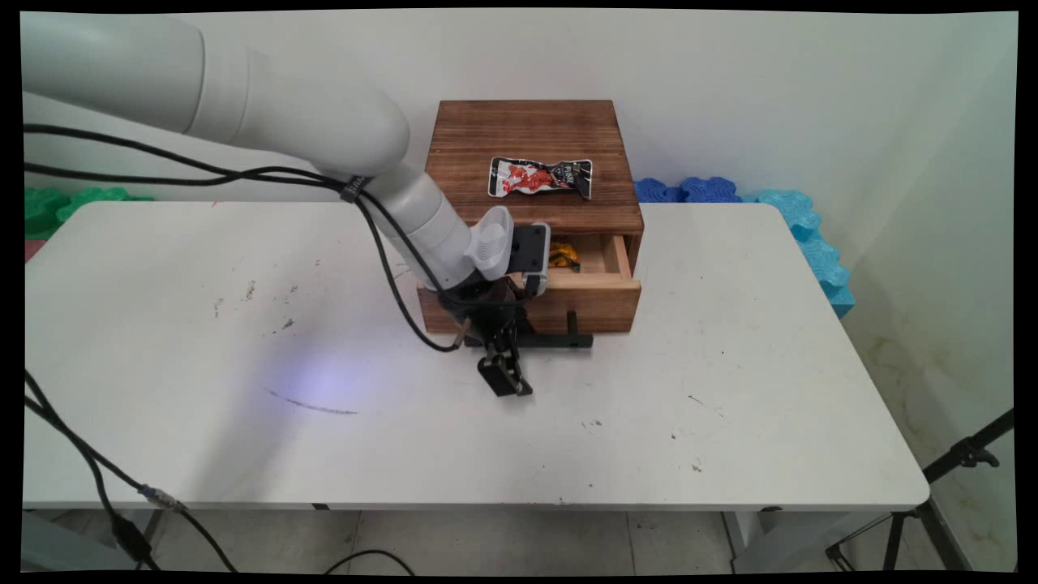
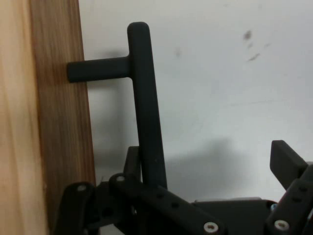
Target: Open the drawer
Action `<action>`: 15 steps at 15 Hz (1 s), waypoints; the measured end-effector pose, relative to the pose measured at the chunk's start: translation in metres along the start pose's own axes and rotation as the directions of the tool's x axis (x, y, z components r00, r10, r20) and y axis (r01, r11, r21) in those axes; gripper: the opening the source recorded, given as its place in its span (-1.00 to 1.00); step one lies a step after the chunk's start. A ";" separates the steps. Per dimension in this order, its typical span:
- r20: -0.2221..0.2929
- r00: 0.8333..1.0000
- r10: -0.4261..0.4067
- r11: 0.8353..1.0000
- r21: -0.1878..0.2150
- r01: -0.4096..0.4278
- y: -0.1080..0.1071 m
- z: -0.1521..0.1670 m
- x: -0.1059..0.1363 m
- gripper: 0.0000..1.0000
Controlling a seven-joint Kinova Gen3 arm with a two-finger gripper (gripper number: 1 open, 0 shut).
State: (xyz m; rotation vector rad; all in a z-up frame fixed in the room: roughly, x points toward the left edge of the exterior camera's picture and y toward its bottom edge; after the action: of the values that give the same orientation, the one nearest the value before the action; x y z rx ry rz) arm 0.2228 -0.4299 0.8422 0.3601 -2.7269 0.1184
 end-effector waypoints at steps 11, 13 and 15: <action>-0.001 1.000 -0.002 0.997 -0.078 0.002 0.054 -0.016 0.000 1.00; -0.001 1.000 -0.002 0.996 -0.093 0.002 0.064 -0.018 0.000 1.00; 0.000 1.000 -0.001 0.995 -0.102 0.001 0.071 -0.019 -0.001 1.00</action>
State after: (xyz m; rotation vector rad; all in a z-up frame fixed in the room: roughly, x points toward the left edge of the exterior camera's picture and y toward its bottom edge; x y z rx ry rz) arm 0.2115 -0.3586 0.8566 0.3327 -2.7199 -0.0210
